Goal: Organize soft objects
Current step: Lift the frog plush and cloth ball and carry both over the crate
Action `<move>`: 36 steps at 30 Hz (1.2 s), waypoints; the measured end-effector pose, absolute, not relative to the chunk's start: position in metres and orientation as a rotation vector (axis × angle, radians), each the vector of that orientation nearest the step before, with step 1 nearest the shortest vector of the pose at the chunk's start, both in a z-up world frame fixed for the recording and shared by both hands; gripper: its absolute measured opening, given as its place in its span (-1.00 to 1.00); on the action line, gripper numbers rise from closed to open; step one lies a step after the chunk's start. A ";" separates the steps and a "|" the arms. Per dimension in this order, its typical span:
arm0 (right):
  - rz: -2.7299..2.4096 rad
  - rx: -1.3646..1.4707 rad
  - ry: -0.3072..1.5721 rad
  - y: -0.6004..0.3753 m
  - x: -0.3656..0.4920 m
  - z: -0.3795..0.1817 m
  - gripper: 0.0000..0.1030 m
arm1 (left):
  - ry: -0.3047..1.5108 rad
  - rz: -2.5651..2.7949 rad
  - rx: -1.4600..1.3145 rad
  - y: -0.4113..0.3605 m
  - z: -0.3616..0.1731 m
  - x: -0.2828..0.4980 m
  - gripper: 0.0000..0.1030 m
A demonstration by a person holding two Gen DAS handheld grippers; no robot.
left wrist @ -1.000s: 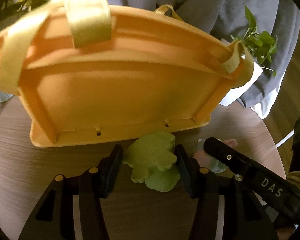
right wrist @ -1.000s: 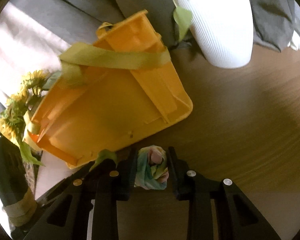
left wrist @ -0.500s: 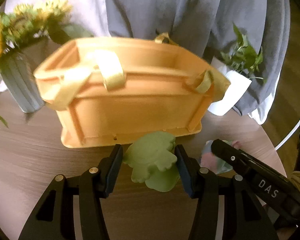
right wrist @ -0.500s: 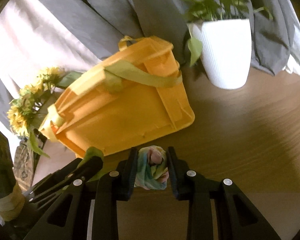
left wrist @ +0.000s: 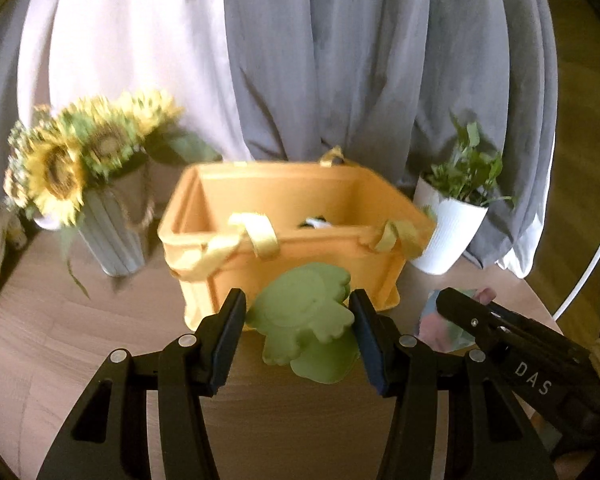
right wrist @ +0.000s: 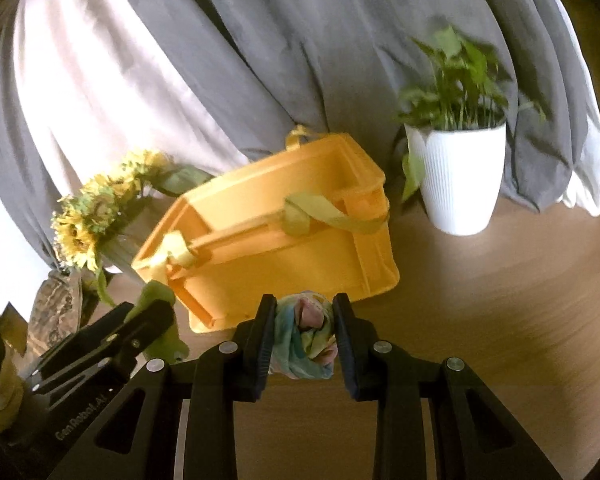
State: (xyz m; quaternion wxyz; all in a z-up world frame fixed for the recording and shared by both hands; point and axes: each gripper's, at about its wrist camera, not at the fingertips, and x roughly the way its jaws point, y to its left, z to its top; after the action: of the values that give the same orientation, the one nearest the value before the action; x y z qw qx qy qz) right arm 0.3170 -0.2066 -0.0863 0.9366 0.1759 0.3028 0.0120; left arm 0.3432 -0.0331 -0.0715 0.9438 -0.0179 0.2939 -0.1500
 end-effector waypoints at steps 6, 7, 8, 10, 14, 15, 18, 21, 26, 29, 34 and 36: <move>0.040 0.339 0.564 -0.204 0.304 -0.063 -0.41 | 0.532 -0.291 -0.035 -0.031 -0.046 0.328 0.02; 0.042 0.338 0.558 -0.204 0.303 -0.060 -0.41 | 0.519 -0.288 -0.036 -0.030 -0.042 0.325 0.02; 0.045 0.336 0.548 -0.204 0.301 -0.056 -0.41 | 0.505 -0.284 -0.034 -0.030 -0.038 0.323 0.02; 0.046 0.329 0.528 -0.203 0.298 -0.049 -0.41 | 0.482 -0.274 -0.029 -0.031 -0.031 0.320 0.02; 0.053 0.318 0.495 -0.204 0.295 -0.035 -0.41 | 0.448 -0.266 -0.030 -0.030 -0.020 0.317 0.02; 0.054 0.314 0.486 -0.204 0.295 -0.032 -0.41 | 0.434 -0.264 -0.030 -0.030 -0.015 0.317 0.02; 0.058 0.300 0.451 -0.206 0.296 -0.020 -0.41 | 0.406 -0.256 -0.030 -0.029 -0.007 0.317 0.02; 0.068 0.293 0.415 -0.208 0.298 -0.008 -0.41 | 0.373 -0.247 -0.027 -0.029 0.002 0.319 0.02; 0.077 0.282 0.378 -0.208 0.308 0.004 -0.41 | 0.336 -0.241 -0.026 -0.029 0.015 0.327 0.02; 0.085 0.280 0.365 -0.208 0.318 0.011 -0.41 | 0.321 -0.235 -0.020 -0.028 0.020 0.335 0.02; 0.102 0.271 0.348 -0.204 0.334 0.018 -0.41 | 0.302 -0.229 -0.009 -0.027 0.027 0.351 0.02; 0.109 0.265 0.345 -0.203 0.342 0.020 -0.41 | 0.298 -0.227 -0.005 -0.026 0.028 0.359 0.02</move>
State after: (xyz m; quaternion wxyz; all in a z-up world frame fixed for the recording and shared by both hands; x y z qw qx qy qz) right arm 0.3423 -0.2028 0.0201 0.9750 0.1312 0.1709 0.0540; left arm 0.3589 -0.0259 0.0284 0.9825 -0.0026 0.1483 -0.1130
